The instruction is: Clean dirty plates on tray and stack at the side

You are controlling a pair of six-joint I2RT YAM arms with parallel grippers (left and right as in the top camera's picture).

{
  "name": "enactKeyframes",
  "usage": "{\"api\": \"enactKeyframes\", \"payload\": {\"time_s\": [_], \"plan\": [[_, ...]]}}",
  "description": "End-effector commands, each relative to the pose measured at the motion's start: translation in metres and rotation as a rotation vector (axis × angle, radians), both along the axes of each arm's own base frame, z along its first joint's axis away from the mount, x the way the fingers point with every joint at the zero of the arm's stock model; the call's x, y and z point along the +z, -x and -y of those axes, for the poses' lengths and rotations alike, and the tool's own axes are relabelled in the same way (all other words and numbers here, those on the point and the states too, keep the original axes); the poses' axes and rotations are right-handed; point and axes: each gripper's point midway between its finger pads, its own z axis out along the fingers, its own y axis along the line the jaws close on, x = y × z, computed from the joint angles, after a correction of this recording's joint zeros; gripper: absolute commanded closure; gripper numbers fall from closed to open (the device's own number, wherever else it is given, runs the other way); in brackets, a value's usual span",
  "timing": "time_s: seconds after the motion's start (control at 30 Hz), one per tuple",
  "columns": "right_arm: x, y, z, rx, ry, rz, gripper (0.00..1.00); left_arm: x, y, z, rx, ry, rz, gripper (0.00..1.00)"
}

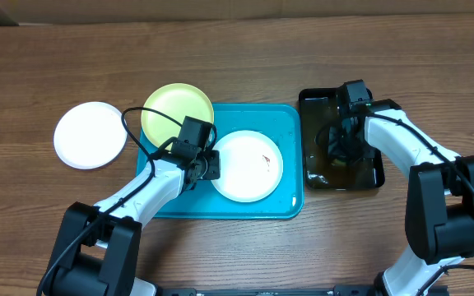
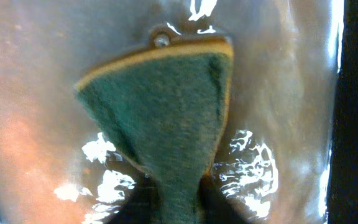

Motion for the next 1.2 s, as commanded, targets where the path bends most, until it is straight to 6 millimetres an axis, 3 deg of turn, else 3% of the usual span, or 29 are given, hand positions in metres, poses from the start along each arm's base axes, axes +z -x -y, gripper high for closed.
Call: {"api": "enactKeyframes", "payload": {"time_s": [0.0, 0.03, 0.13, 0.27, 0.4, 0.43, 0.53, 0.7, 0.87, 0.97, 1.17], "plan": [[0.003, -0.005, -0.001, -0.003, -0.007, 0.013, 0.45, 0.003, -0.006, 0.003, -0.02, -0.012, 0.015, 0.66], [0.003, -0.006, -0.001, -0.003, -0.008, 0.019, 0.4, 0.003, -0.006, 0.003, -0.02, -0.012, 0.015, 0.66], [0.003, -0.014, -0.002, -0.004, -0.014, 0.05, 0.4, 0.003, -0.006, 0.003, -0.02, -0.012, 0.015, 0.66], [-0.002, -0.017, -0.005, -0.001, -0.031, 0.075, 0.49, 0.003, -0.006, 0.003, -0.02, -0.012, 0.014, 0.68], [-0.004, -0.012, -0.016, 0.007, -0.092, 0.054, 0.9, 0.002, -0.005, 0.002, -0.02, -0.014, 0.011, 0.7], [-0.004, -0.012, -0.017, 0.008, -0.098, 0.051, 0.96, 0.002, -0.004, 0.002, -0.02, -0.015, 0.008, 0.7], [0.002, -0.014, -0.015, 0.043, -0.084, 0.047, 0.96, 0.001, -0.002, 0.001, -0.02, -0.019, -0.005, 0.7], [0.052, -0.025, -0.015, 0.058, -0.07, 0.068, 0.96, 0.0, 0.001, 0.0, -0.02, -0.024, -0.017, 0.88], [0.096, -0.025, -0.013, 0.059, -0.066, 0.124, 0.96, 0.0, 0.001, 0.0, -0.018, -0.027, -0.015, 0.96], [0.104, -0.022, -0.007, 0.054, -0.037, 0.134, 0.96, 0.0, 0.001, -0.001, -0.018, -0.027, -0.016, 0.96], [0.099, -0.014, -0.004, 0.052, -0.022, 0.103, 0.96, -0.001, 0.003, -0.001, -0.019, -0.031, -0.026, 0.96]]}}
